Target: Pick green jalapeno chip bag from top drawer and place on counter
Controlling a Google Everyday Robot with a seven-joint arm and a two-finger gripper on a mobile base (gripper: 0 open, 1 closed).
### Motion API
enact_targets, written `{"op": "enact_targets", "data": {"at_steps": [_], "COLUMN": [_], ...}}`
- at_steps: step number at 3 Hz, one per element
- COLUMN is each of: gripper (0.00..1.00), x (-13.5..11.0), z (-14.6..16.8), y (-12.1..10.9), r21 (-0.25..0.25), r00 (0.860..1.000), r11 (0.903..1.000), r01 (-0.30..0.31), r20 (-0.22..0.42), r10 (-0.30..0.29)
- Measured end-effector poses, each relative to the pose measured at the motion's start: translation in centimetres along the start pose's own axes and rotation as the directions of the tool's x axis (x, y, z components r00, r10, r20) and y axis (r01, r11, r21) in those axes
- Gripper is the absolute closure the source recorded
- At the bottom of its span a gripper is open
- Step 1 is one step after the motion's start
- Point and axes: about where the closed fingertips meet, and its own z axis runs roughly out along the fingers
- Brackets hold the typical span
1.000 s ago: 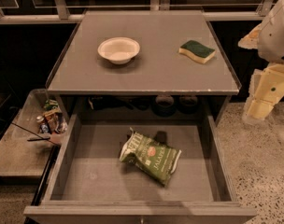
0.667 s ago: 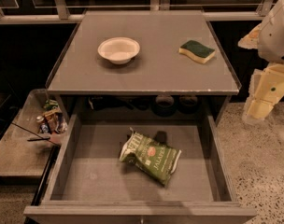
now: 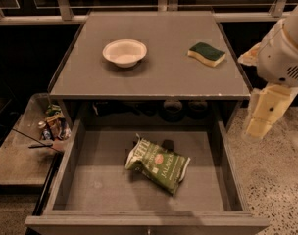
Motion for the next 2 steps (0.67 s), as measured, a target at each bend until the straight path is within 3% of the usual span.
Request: {"op": "enact_targets", "data": {"at_steps": [1, 2], "gripper": [0.0, 0.0], "x": [-0.1, -0.5], "z": [3.8, 7.7], "y": [1.2, 2.1], "r21": [-0.04, -0.046], "r00": [0.997, 0.974], "r11": [0.9992, 0.9986], "r01": [0.005, -0.025], "r20": [0.081, 0.224], "r10": [-0.002, 0.034]}}
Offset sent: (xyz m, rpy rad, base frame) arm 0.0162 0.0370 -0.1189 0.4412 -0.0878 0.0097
